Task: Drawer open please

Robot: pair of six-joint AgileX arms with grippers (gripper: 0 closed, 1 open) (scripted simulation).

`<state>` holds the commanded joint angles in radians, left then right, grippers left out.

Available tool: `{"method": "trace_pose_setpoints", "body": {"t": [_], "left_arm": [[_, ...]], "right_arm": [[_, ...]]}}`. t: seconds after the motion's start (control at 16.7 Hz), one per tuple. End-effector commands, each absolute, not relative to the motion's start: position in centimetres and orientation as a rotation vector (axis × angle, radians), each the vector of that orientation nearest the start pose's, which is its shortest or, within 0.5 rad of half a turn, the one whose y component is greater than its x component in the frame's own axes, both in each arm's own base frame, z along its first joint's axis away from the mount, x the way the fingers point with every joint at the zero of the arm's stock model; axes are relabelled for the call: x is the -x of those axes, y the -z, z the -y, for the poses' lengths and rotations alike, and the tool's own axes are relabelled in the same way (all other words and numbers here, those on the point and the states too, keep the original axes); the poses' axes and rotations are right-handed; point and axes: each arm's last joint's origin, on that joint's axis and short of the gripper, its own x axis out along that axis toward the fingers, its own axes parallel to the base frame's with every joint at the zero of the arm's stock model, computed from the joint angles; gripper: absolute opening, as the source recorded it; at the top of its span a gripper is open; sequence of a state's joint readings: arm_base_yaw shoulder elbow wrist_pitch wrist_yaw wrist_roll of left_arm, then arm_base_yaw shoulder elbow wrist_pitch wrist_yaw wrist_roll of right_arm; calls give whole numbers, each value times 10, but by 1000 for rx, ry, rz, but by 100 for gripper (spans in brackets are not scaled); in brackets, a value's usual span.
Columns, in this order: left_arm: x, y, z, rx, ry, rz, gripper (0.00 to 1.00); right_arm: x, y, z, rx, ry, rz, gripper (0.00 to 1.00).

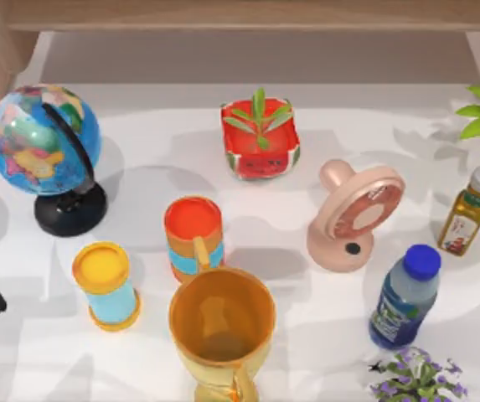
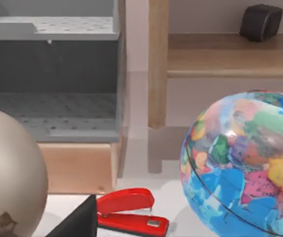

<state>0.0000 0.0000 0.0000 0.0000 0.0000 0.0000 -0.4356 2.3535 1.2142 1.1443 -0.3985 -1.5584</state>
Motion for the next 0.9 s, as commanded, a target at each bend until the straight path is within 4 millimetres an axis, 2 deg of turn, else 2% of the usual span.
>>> {"method": "trace_pose_setpoints", "body": {"t": [0.48, 0.9], "left_arm": [[-106, -160, 1, 0, 0, 0, 100], [-106, -160, 1, 0, 0, 0, 100]], "right_arm": [[-428, -89, 181, 1571, 8, -8, 2], [-428, -89, 181, 1571, 8, -8, 0]]}}
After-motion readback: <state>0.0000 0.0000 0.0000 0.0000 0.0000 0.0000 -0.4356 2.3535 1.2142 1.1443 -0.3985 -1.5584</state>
